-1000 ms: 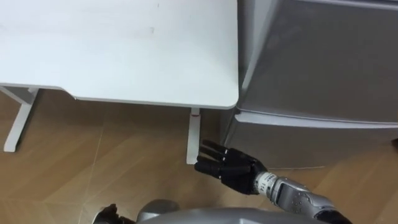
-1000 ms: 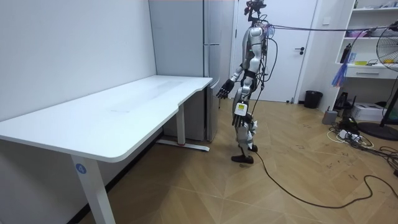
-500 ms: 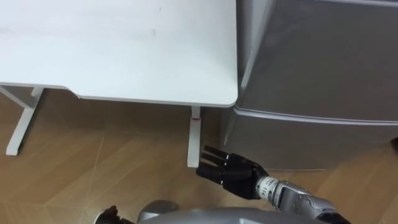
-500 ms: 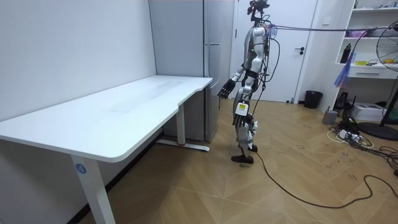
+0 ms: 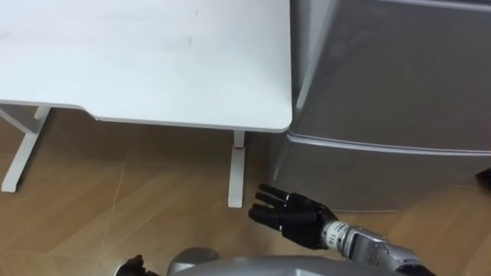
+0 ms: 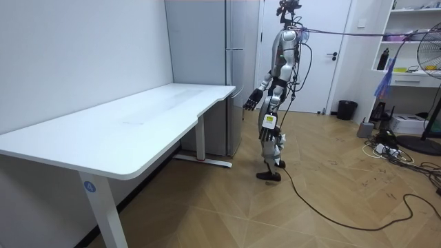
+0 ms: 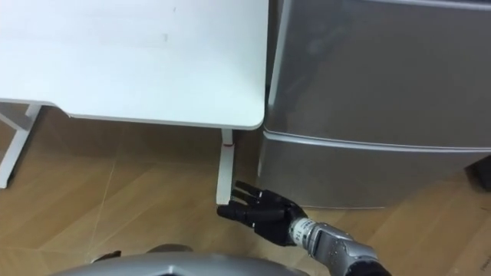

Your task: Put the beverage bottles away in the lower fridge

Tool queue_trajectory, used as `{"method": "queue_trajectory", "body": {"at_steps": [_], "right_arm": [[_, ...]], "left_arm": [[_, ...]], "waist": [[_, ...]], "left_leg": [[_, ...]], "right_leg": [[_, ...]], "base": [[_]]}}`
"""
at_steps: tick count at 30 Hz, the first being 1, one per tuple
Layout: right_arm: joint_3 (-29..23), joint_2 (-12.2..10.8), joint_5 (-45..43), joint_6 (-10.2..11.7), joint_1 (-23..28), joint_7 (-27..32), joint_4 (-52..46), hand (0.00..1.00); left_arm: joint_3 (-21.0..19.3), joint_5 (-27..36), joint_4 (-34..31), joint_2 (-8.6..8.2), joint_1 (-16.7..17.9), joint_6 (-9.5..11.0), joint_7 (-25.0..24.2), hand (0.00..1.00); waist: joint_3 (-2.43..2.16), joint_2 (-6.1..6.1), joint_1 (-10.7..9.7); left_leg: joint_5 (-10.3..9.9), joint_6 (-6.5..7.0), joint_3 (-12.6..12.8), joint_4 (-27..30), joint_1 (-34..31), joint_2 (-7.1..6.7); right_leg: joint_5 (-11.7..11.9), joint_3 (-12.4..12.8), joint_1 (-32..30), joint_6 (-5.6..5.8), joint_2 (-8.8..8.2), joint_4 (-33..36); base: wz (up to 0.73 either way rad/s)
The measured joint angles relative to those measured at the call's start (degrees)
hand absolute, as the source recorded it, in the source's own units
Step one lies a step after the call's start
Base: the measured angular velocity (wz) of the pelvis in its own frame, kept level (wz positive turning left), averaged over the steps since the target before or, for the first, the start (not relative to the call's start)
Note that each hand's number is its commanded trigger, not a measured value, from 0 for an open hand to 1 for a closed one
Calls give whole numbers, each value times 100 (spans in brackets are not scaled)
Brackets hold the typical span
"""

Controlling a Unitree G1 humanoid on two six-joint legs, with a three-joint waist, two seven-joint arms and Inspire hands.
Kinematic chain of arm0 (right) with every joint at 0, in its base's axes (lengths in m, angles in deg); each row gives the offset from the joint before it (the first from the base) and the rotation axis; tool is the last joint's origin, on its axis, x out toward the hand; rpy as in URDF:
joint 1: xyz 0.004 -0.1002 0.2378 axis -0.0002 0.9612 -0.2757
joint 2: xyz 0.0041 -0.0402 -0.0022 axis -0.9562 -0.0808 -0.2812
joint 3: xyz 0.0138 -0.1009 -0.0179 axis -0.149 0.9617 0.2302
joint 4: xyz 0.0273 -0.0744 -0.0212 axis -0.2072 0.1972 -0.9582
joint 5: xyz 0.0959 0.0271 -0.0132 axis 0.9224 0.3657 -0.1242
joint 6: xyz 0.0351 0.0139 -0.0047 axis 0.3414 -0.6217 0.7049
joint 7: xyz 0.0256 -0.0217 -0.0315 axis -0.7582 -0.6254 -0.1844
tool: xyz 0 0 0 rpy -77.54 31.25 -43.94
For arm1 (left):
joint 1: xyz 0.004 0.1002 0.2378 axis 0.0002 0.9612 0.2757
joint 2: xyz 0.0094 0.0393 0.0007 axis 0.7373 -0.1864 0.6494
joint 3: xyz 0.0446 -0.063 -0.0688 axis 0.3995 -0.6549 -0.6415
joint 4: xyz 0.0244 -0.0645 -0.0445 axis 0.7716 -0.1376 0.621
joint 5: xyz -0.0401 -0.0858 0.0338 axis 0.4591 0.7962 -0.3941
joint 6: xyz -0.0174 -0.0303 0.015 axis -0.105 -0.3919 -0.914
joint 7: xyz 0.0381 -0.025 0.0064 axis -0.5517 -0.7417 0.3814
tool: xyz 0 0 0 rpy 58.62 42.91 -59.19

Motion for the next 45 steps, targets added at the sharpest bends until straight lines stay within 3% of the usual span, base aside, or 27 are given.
{"method": "queue_trajectory", "body": {"at_steps": [5, 14, 19, 24, 29, 36, 45], "right_arm": [[-443, -12, 235, 20, 86, 50, 271, 0], [-1324, -29, 576, 55, 135, 237, 1237, 0], [-1891, -3, 810, 60, 167, 461, 2026, 0], [-2467, 54, 500, 51, 233, 640, 2513, 0], [-2453, 158, -338, 16, 478, 897, 2637, 0], [-2437, 180, -950, 60, 448, 1038, 2608, 0], [-2327, 195, -1647, 189, 208, 1196, 2537, 0]], "left_arm": [[-29, -5, -25, -15, 164, -4, -181, 0], [-514, -1, -24, 7, 220, 0, -298, 0], [-909, -13, 33, 9, 242, 0, -355, 0], [-1331, -160, 51, 13, 301, 1, -349, 0], [-1413, -275, 67, 22, 294, -1, -351, 0], [-1259, -402, 194, 25, 139, 4, -391, 0], [-901, -783, 247, 25, -27, -107, -535, 0]], "waist": [[-3, -25, -99], [-6, -20, -243], [-14, -17, -310], [-14, -47, -476], [4, -101, -483], [-14, -41, -477], [17, 42, -502]], "left_leg": [[0, 0, -34, 26, -2, -1], [2, 1, -61, 48, -5, -27], [3, 4, -118, 27, 1, -47], [4, 2, -149, 1, 33, -57], [4, 3, -134, -55, 107, -84], [3, 3, -107, -56, 180, -88], [2, 3, 17, -134, 192, -49]], "right_leg": [[0, -43, 23, 0, 1, 0], [-10, 0, 59, 11, -1, -83], [-20, -9, 63, 23, -5, -102], [-38, 2, 86, 21, -5, -104], [-89, 15, 138, 35, -33, -102], [-93, 118, 152, 35, -26, -95], [-94, 282, 56, 23, -10, -82]], "base": [[5], [2], [4], [1], [1], [-2], [-9]]}}
